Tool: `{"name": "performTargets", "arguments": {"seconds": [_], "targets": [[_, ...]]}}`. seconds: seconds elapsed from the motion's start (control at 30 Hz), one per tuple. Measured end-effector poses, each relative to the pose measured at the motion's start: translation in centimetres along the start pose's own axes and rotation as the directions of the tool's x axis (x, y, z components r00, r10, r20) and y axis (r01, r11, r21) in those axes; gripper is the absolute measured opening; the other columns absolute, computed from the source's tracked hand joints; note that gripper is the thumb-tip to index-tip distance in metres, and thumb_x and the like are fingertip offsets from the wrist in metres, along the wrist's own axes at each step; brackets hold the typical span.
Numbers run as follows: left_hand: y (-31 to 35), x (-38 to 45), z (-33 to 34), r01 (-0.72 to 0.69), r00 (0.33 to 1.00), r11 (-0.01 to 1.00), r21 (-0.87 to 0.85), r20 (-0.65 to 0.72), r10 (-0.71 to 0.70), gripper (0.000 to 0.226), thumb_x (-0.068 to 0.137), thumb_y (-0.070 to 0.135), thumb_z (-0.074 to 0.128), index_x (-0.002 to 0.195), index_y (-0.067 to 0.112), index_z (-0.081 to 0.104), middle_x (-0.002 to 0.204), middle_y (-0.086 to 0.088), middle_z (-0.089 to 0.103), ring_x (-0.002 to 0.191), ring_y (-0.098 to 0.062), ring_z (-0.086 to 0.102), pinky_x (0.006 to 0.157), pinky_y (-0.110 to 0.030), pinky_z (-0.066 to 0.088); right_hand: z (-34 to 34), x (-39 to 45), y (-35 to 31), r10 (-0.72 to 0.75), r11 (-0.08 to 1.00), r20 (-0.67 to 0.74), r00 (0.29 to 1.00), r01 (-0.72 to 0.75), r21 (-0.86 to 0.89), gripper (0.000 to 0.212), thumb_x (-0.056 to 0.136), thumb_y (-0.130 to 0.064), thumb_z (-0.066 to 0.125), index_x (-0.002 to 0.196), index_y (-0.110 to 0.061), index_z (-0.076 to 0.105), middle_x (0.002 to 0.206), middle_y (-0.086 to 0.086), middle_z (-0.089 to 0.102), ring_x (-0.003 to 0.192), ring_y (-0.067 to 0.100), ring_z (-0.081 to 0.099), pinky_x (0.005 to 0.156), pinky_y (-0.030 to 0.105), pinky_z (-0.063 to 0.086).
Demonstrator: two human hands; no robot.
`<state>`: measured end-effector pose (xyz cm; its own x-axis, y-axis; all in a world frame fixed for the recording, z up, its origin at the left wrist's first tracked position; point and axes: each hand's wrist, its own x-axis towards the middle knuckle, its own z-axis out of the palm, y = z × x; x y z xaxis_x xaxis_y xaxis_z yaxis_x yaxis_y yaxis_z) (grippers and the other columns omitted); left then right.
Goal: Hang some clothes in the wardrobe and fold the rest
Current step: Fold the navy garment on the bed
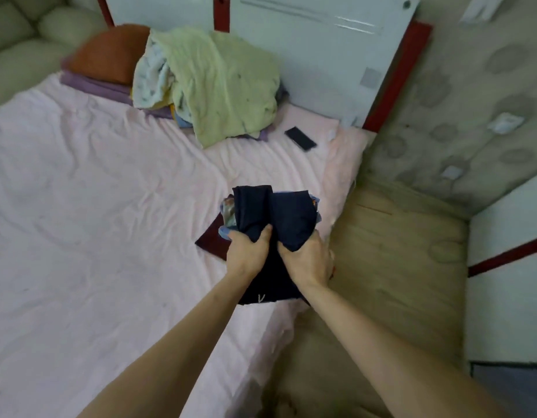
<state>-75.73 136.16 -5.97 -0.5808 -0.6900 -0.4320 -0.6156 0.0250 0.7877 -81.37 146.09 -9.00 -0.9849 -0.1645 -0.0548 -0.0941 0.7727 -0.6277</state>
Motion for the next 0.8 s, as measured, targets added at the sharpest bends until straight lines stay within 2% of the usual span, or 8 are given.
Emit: {"name": "performTargets", "arguments": {"seconds": [0.13,0.27,0.4,0.47,0.53,0.6,0.73,0.8], "targets": [[5.7,2.4,5.0,-0.164,0.982,0.978,0.132,0.121,0.148,0.052,0.091,0.051,0.054,0.108,0.006,0.034,0.119,-0.017,0.058,0.107,-0.034,0.057,0.081,-0.033,0.043,-3.8,5.9,2.8,0.102,0.971,0.015,0.995,-0.103,0.217,0.072,0.066,-0.081,0.055,0.098,-0.015,0.055,0.088,-0.003,0.061,0.086,0.022,0.064,0.075,0.037,0.053],[13.3,4.3,11.8,-0.383,0.908,0.898,0.217,0.266,0.324,0.05,0.092,0.049,0.053,0.108,0.006,0.035,0.117,-0.02,0.058,0.106,-0.037,0.058,0.08,-0.036,0.046,-9.3,12.3,6.7,0.224,0.94,-0.034,0.974,-0.207,0.272,0.097,0.063,-0.097,0.028,0.099,-0.012,0.056,0.086,0.003,0.066,0.082,0.027,0.064,0.071,0.044,0.053],[20.3,5.7,19.3,-0.469,0.838,0.867,0.17,0.395,0.376,0.052,0.092,0.047,0.054,0.116,0.002,0.039,0.116,-0.016,0.059,0.103,-0.033,0.058,0.077,-0.031,0.044,-16.3,18.4,9.9,0.247,0.957,-0.195,0.949,-0.208,0.201,0.072,0.074,-0.087,0.03,0.07,-0.017,0.046,0.06,-0.001,0.048,0.06,0.023,0.053,0.051,0.034,0.039],[23.3,6.5,23.7,-0.497,0.801,0.861,0.106,0.439,0.408,0.055,0.092,0.047,0.054,0.119,0.001,0.04,0.117,-0.015,0.059,0.104,-0.031,0.058,0.079,-0.032,0.045,-20.0,21.5,11.2,0.267,0.96,-0.239,0.934,-0.237,0.149,0.061,0.085,-0.072,0.039,0.074,-0.014,0.054,0.067,0.004,0.057,0.066,0.021,0.058,0.056,0.032,0.044],[26.8,6.7,27.9,-0.575,0.726,0.811,0.105,0.522,0.448,0.058,0.092,0.047,0.055,0.121,0.0,0.04,0.118,-0.015,0.058,0.106,-0.031,0.058,0.081,-0.032,0.045,-22.4,23.8,13.5,0.301,0.948,-0.331,0.894,-0.242,0.209,0.063,0.087,-0.068,0.045,0.111,-0.011,0.059,0.1,0.003,0.066,0.092,0.019,0.062,0.08,0.031,0.05],[30.1,6.0,32.0,-0.643,0.645,0.76,0.096,0.603,0.469,0.057,0.092,0.048,0.055,0.118,0.001,0.039,0.114,-0.015,0.059,0.103,-0.033,0.059,0.08,-0.035,0.048,-25.3,25.4,15.8,0.377,0.918,-0.414,0.829,-0.275,0.285,0.079,0.077,-0.077,0.048,0.133,-0.021,0.045,0.122,-0.005,0.06,0.11,0.016,0.058,0.094,0.035,0.049],[36.3,2.6,39.1,-0.769,0.455,0.639,0.034,0.73,0.509,0.054,0.092,0.048,0.054,0.116,0.002,0.038,0.109,-0.015,0.06,0.099,-0.033,0.06,0.075,-0.035,0.048,-31.9,26.8,19.8,0.551,0.826,-0.446,0.705,-0.387,0.41,0.07,0.079,-0.057,0.065,0.132,-0.018,0.043,0.124,-0.001,0.06,0.111,0.022,0.059,0.091,0.037,0.049],[39.0,-0.7,42.9,-0.821,0.327,0.57,-0.045,0.78,0.533,0.051,0.092,0.045,0.054,0.114,0.002,0.04,0.105,-0.013,0.059,0.099,-0.031,0.06,0.075,-0.034,0.046,-35.8,26.4,22.2,0.607,0.794,-0.545,0.578,-0.428,0.431,0.069,0.079,-0.059,0.064,0.13,-0.017,0.045,0.12,0.0,0.063,0.108,0.024,0.061,0.09,0.041,0.051]]}}
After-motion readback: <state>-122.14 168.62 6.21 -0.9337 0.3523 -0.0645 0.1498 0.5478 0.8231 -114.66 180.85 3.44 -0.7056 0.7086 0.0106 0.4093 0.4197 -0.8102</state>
